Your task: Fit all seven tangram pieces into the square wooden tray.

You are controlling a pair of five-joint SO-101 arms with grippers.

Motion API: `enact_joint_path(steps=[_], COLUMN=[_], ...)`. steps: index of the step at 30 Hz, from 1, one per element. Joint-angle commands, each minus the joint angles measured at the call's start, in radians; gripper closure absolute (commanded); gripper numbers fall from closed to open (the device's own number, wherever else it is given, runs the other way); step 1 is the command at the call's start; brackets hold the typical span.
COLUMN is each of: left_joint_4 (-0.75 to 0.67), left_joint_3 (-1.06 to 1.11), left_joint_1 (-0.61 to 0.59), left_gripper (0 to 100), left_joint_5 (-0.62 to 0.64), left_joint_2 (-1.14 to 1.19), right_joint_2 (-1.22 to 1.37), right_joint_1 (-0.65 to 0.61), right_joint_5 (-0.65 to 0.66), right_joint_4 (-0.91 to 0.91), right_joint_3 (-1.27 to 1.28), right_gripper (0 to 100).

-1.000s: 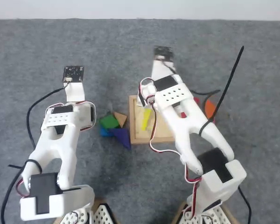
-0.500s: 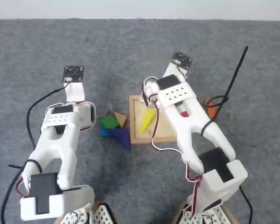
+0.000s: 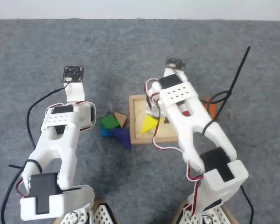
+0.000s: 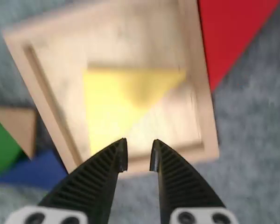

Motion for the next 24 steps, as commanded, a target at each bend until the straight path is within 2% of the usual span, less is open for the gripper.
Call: enact_joint_path(steps=[1,4,9,24], left_joint_4=[-0.021,-0.021,-0.021,-0.023], left_joint_3=[-0.005,-0.005,-0.007,-0.01], left_joint_1=[-0.005,-0.006,-0.006,-0.006], left_gripper=[97,97,97,97], left_joint_5=[-0.008,-0.008,-0.008,-0.009], left_joint_2=[-0.003,-0.003,-0.003,-0.003], right_joint_2=[-0.018,0.045,0.179,0.2], right_joint_1=[0.076,0.09,0.088,0.059], right_joint_5=[0.021,0.028,0.107,0.213], right_joint_4=[-0.205,-0.335,-0.361,-0.07], right_joint_3=[-0.015,-0.005,-0.011,-0.006], right_gripper=[90.7,90.7,90.7,91.2])
